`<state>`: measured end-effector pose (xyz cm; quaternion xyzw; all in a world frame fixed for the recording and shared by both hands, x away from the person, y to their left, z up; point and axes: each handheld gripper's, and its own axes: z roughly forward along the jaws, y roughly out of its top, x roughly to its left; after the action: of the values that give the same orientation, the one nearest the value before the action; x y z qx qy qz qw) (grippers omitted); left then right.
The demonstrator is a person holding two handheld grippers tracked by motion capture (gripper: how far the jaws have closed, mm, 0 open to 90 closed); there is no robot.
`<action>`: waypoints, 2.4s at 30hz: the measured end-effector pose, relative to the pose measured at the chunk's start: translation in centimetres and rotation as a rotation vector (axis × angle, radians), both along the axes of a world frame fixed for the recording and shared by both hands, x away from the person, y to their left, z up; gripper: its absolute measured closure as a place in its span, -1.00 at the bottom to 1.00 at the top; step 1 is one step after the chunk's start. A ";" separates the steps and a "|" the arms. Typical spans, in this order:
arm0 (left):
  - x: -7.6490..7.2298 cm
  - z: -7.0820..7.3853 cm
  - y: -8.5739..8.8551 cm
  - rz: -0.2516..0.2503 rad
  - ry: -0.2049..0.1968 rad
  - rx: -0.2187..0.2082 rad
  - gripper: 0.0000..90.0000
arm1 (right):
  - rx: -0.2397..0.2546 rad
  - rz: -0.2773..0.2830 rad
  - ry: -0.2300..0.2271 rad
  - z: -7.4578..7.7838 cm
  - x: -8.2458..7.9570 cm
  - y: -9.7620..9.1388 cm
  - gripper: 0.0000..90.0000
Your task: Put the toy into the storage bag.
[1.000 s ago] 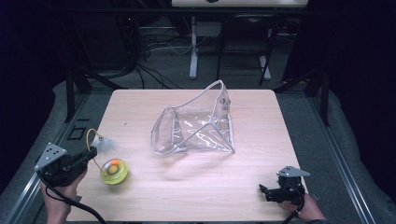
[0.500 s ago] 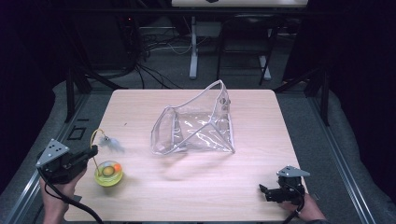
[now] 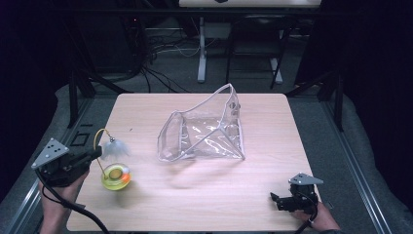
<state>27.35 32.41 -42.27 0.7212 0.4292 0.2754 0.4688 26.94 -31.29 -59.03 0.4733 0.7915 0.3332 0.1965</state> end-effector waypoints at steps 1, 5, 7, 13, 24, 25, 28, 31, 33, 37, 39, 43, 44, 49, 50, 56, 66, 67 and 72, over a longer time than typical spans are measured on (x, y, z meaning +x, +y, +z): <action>0.1 0.1 -0.1 -0.005 0.001 0.003 0.97 | 0.000 0.000 0.000 0.0 0.0 0.0 -1.00; 0.5 0.7 -0.4 -0.017 -0.012 0.011 0.97 | 0.000 0.000 0.000 0.0 0.0 0.0 -1.00; 0.6 0.8 -0.5 -0.018 -0.012 0.013 0.97 | 0.000 0.000 0.000 0.0 0.0 0.0 -1.00; 1.2 1.8 -0.9 -0.035 -0.028 0.017 0.97 | -0.001 0.002 0.001 0.0 0.0 0.0 -1.00; 2.3 3.5 -1.9 -0.061 -0.057 0.042 0.97 | 0.000 0.001 0.000 0.0 0.0 0.0 -1.00; 2.5 3.7 -2.0 -0.064 -0.059 0.044 0.97 | -0.001 0.002 0.001 0.0 0.0 0.0 -1.00; 2.8 4.0 -2.2 -0.072 -0.063 0.046 0.97 | -0.001 0.002 0.002 0.0 0.0 0.0 -1.00; 3.1 4.4 -2.4 -0.078 -0.073 0.051 0.97 | 0.000 0.001 0.000 0.0 0.0 0.0 -1.00; 3.3 4.7 -2.5 -0.084 -0.076 0.051 0.97 | 0.000 0.001 0.000 0.0 0.0 0.0 -1.00; 3.6 5.3 -2.9 -0.093 -0.083 0.057 0.97 | 0.000 0.001 0.000 0.0 0.0 0.0 -1.00; 4.0 5.8 -3.2 -0.101 -0.092 0.059 0.97 | -0.001 0.002 0.001 0.0 0.0 0.0 -1.00; 4.3 6.4 -3.6 -0.110 -0.104 0.066 0.96 | 0.000 0.001 0.000 0.0 0.0 0.0 -1.00; 4.5 6.5 -3.7 -0.113 -0.108 0.069 0.97 | 0.000 0.001 0.000 0.0 0.0 0.0 -1.00; 4.9 7.1 -4.1 -0.124 -0.117 0.075 0.97 | 0.000 0.001 0.000 0.0 0.0 0.0 -1.00; 5.0 7.3 -4.2 -0.126 -0.118 0.077 0.97 | 0.000 0.001 0.000 0.0 0.0 0.0 -1.00; 5.5 7.8 -4.8 -0.138 -0.126 0.076 0.96 | 0.001 0.002 0.000 0.0 0.0 0.0 -1.00; 6.3 8.9 -5.8 -0.158 -0.146 0.085 0.97 | 0.002 0.002 0.000 0.0 0.0 0.0 -1.00; 6.3 9.0 -5.9 -0.158 -0.150 0.082 0.96 | 0.000 0.002 0.000 0.0 0.0 0.0 -1.00; 6.8 9.5 -6.4 -0.166 -0.153 0.083 0.96 | -0.006 0.002 0.002 0.0 0.0 0.0 -1.00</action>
<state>34.15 26.03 -32.82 0.7497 0.3193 0.3076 0.4913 26.91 -31.33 -59.01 0.4723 0.7930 0.3305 0.1970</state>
